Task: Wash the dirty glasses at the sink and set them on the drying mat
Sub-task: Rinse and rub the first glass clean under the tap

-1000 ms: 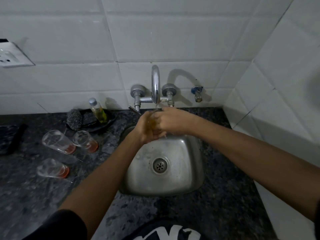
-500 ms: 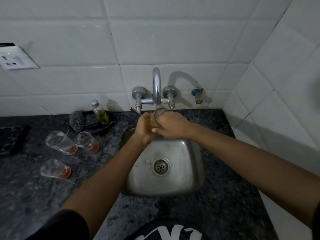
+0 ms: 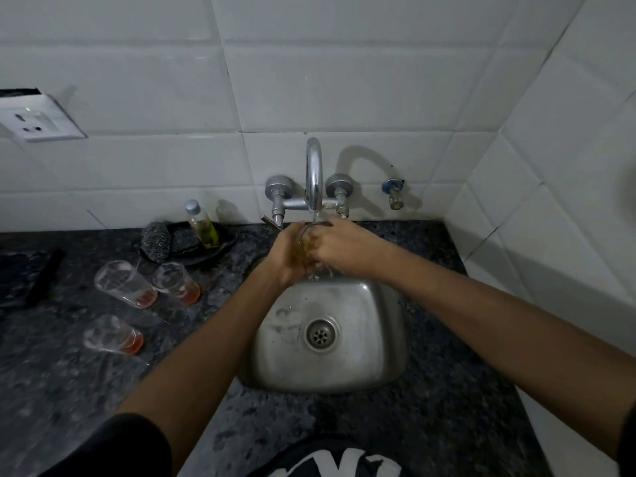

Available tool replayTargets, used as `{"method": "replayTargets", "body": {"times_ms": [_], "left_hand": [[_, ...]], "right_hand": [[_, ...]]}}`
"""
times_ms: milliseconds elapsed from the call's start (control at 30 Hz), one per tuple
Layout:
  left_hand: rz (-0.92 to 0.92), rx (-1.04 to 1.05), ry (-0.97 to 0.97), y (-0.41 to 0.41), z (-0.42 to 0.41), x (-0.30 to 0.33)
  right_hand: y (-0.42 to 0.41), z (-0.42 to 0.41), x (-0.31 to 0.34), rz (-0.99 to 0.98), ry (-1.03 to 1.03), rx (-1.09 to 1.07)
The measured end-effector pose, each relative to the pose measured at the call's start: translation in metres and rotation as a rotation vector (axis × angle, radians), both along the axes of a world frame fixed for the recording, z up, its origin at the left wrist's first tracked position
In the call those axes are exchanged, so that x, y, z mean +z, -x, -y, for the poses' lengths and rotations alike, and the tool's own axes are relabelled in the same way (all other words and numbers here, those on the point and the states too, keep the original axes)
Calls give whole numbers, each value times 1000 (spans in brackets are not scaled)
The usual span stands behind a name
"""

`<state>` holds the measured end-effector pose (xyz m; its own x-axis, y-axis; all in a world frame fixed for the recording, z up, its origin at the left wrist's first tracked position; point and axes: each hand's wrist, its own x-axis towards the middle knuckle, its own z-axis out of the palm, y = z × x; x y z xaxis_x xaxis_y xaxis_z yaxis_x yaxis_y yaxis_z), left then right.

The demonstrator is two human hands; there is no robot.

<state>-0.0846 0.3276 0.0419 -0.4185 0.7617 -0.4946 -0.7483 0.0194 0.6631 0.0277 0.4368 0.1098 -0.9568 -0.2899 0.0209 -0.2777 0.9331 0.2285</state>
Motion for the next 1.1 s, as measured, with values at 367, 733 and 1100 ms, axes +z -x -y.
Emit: {"method": "replayTargets", "body": {"times_ms": [367, 733, 1100], "left_hand": [[-2, 42, -3, -1, 5, -9], [-103, 454, -48, -1, 10, -8], [-674, 452, 38, -7, 16, 5]], "right_hand": [[-8, 8, -9, 53, 128, -145], [-9, 14, -13, -83, 1350, -808], [-17, -2, -43, 121, 1308, -825]]}}
